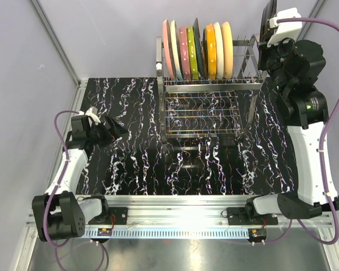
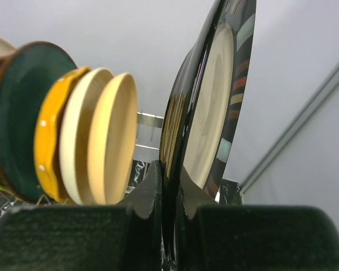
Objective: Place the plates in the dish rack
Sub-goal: Insert the plate into the dish rack
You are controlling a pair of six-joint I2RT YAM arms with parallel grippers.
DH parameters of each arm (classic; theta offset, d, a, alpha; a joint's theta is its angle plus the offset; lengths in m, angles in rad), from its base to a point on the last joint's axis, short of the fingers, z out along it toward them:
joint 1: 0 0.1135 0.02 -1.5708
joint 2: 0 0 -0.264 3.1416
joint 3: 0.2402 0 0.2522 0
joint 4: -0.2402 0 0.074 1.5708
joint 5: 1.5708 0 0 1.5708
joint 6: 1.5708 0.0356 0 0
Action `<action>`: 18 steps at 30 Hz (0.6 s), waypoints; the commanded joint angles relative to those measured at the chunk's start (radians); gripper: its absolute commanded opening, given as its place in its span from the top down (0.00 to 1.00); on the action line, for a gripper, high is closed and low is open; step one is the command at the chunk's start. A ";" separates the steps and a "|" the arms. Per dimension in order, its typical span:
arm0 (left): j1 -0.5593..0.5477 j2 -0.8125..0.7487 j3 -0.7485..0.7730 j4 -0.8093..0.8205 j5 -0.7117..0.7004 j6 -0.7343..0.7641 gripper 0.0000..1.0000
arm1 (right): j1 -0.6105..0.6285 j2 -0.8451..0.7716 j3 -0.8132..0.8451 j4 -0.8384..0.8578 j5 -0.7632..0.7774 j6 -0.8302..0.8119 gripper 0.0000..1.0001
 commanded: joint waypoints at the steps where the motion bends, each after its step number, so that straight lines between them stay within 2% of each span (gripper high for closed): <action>1: -0.010 0.008 -0.001 0.053 0.022 0.029 0.01 | 0.002 -0.078 0.007 0.303 -0.102 -0.001 1.00; 10: -0.014 0.019 0.003 0.041 0.021 0.035 0.01 | -0.003 -0.080 -0.039 0.358 -0.253 0.078 1.00; 18: -0.020 0.031 0.004 0.036 0.033 0.038 0.01 | -0.067 -0.067 -0.090 0.387 -0.348 0.169 1.00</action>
